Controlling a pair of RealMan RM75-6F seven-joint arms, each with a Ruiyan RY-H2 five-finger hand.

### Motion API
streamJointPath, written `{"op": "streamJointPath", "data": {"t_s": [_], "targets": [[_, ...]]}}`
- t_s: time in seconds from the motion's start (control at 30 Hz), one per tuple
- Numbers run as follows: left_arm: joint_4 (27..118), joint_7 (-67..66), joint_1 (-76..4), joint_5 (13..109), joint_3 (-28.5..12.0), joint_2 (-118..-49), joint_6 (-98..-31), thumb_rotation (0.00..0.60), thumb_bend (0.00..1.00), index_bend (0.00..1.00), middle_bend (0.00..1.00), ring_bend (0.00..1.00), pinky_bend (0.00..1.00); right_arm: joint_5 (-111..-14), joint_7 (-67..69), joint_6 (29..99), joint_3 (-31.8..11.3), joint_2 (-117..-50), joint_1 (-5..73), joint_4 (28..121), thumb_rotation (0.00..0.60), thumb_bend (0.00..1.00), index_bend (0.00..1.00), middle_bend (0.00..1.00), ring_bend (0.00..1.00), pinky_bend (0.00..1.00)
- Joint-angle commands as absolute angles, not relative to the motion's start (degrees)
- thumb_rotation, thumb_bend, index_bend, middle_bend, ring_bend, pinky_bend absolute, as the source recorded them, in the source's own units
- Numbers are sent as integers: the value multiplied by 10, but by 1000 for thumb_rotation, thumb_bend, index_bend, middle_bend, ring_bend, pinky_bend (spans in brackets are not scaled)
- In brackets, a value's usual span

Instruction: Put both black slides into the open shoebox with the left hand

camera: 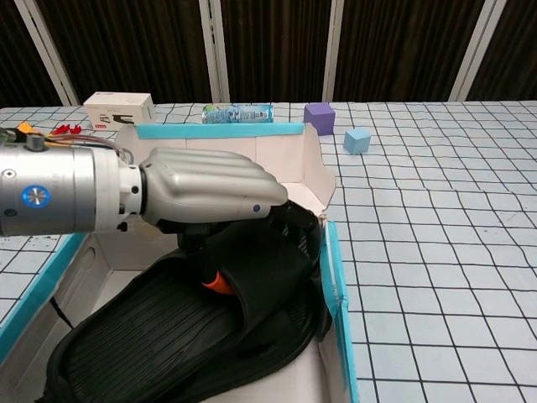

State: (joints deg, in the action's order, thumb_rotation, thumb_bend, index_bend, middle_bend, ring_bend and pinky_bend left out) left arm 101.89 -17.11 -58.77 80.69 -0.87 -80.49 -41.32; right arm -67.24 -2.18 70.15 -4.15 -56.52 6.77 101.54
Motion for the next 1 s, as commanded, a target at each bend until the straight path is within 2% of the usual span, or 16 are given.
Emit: {"op": "streamJointPath", "data": {"t_s": [0.03,0.27,1.0], "targets": [[1032,-175,-594,787,-16,-795,-399,600,473,270,489,338,464,-672,-23,702,-42,-565,68,1015,600,245,0,25,101,131],[1039,-179,-598,765,-19,-791,-389,600,473,259,487,338,496,-673,-22,703,-41,-565,67,1016,600,245,0,25,102,131],[1008,-179,-607,731,-12,-815,-365,600,482,247,484,338,512,-673,-21,704,-41,-566,66,1014,600,245,0,25,101,132]]}}
